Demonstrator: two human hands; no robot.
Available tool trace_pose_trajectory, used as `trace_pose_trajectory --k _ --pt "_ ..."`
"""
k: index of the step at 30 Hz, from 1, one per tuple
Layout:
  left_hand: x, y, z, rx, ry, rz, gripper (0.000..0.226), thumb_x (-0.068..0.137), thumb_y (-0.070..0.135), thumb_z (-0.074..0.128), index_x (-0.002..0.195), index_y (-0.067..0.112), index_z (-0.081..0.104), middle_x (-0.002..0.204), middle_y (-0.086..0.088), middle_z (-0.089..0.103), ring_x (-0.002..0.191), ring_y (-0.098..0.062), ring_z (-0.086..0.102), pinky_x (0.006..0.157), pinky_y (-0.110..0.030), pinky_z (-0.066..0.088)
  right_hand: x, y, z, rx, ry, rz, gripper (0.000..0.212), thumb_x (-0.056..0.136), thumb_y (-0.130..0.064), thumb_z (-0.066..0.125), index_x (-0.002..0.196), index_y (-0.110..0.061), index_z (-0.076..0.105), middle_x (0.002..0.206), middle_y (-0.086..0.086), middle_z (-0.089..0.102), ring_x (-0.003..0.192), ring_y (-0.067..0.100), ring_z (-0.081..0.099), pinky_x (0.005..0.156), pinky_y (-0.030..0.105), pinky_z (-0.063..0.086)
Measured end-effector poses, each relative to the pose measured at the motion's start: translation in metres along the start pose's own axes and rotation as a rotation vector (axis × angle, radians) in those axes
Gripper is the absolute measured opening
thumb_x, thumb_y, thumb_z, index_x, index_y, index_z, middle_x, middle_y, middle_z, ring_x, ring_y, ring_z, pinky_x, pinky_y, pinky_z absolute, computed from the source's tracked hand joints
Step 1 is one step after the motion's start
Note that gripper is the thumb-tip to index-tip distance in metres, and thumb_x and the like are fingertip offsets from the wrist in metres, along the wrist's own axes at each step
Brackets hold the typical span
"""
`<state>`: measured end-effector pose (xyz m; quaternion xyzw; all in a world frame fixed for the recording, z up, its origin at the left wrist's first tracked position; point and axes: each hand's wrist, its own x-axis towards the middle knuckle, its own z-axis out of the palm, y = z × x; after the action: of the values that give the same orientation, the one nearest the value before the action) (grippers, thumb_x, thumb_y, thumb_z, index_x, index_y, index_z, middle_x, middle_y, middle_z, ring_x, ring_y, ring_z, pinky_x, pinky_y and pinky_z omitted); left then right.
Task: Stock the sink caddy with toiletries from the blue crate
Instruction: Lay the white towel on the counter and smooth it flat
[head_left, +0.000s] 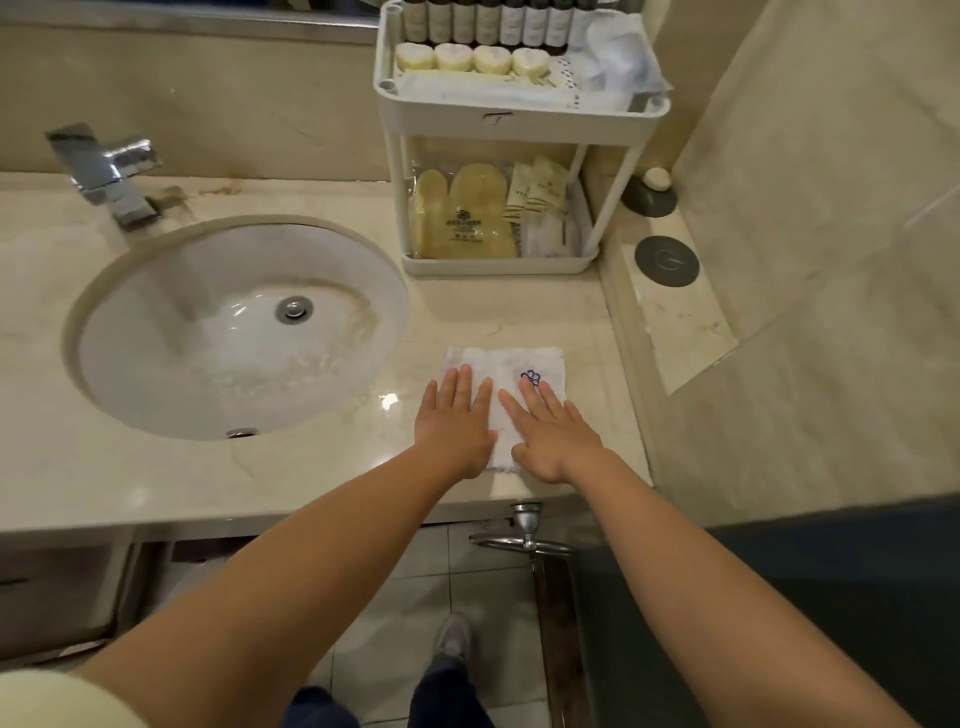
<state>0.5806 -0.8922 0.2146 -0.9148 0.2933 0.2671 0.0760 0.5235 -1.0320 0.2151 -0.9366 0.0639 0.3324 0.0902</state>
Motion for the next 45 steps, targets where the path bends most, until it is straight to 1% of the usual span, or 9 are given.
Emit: trace_pose_trajectory --k 11,21,25,28,31,34,39,42,45 --pt "0.028 0.056 -0.017 0.026 0.011 0.013 0.068 0.103 0.047 0.018 0.151 0.018 -0.022 0.156 -0.013 -0.029 0.145 -0.028 -0.025 0.119 -0.045 -0.010 0.000 0.060 -0.017 -0.044 -0.026 0.053 0.080 0.098 -0.033 0.040 0.151 -0.039 -0.019 0.158 -0.005 -0.031 0.147 0.017 -0.026 0.119 0.043 -0.011" --pt "0.030 0.052 -0.024 0.080 0.039 0.058 0.072 0.101 0.052 0.026 0.154 0.020 -0.012 0.161 -0.011 -0.018 0.149 -0.027 -0.014 0.120 -0.046 -0.005 -0.003 0.059 -0.017 0.007 -0.002 0.074 0.080 0.098 -0.025 0.042 0.153 -0.038 -0.016 0.159 -0.004 -0.029 0.148 0.019 -0.023 0.122 0.043 -0.005" --pt "0.024 0.041 -0.026 0.079 0.047 0.113 0.070 0.101 0.050 0.030 0.156 0.021 -0.002 0.163 -0.009 -0.010 0.150 -0.024 -0.007 0.121 -0.046 -0.003 -0.009 0.051 -0.014 0.053 0.090 0.101 0.079 0.096 -0.019 0.044 0.156 -0.035 -0.005 0.163 -0.002 -0.019 0.150 0.020 -0.013 0.123 0.043 0.001" --pt "0.014 0.034 -0.027 0.066 0.041 0.135 0.069 0.101 0.049 0.032 0.156 0.020 0.002 0.163 -0.009 -0.006 0.150 -0.024 -0.005 0.121 -0.045 -0.002 -0.015 0.040 -0.016 0.092 0.112 0.132 0.073 0.097 -0.025 0.044 0.157 -0.029 0.003 0.165 0.003 -0.010 0.151 0.024 -0.007 0.122 0.043 0.007" --pt "0.003 0.029 -0.028 0.070 0.031 0.140 0.068 0.101 0.049 0.033 0.156 0.020 0.007 0.163 -0.008 -0.002 0.150 -0.025 -0.003 0.122 -0.045 0.000 -0.022 0.025 -0.019 0.128 0.107 0.139 0.070 0.097 -0.032 0.046 0.156 -0.028 0.010 0.165 0.006 -0.003 0.151 0.027 0.000 0.118 0.043 0.020" --pt "-0.010 0.017 -0.029 0.051 0.054 0.124 0.067 0.100 0.049 0.037 0.155 0.018 0.015 0.162 -0.009 0.010 0.150 -0.026 0.005 0.121 -0.044 0.009 -0.030 0.011 -0.023 0.101 0.109 0.102 0.068 0.096 -0.034 0.048 0.155 -0.025 0.017 0.162 0.008 0.011 0.146 0.027 0.019 0.107 0.042 0.035" --pt "-0.038 -0.014 -0.038 -0.013 0.130 0.040 0.058 0.098 0.048 0.044 0.145 0.016 0.035 0.143 -0.007 0.045 0.130 -0.025 0.043 0.097 -0.040 0.042 -0.042 -0.016 -0.037 0.119 0.130 0.052 0.064 0.094 -0.033 0.049 0.152 -0.020 0.026 0.150 0.007 0.036 0.130 0.028 0.045 0.096 0.039 0.046" --pt "-0.057 -0.032 -0.048 -0.039 0.149 -0.031 0.055 0.097 0.049 0.044 0.142 0.018 0.038 0.136 -0.005 0.049 0.120 -0.025 0.052 0.084 -0.037 0.044 -0.051 -0.037 -0.052 0.113 0.185 0.011 0.060 0.093 -0.032 0.049 0.150 -0.022 0.032 0.148 0.005 0.041 0.129 0.026 0.047 0.094 0.038 0.047" --pt "-0.077 -0.052 -0.059 -0.044 0.157 -0.086 0.055 0.097 0.051 0.043 0.142 0.019 0.040 0.137 -0.004 0.049 0.118 -0.026 0.054 0.084 -0.037 0.044 -0.058 -0.060 -0.069 0.084 0.212 -0.032 0.059 0.093 -0.032 0.049 0.149 -0.024 0.034 0.148 0.004 0.042 0.127 0.025 0.049 0.093 0.037 0.048"
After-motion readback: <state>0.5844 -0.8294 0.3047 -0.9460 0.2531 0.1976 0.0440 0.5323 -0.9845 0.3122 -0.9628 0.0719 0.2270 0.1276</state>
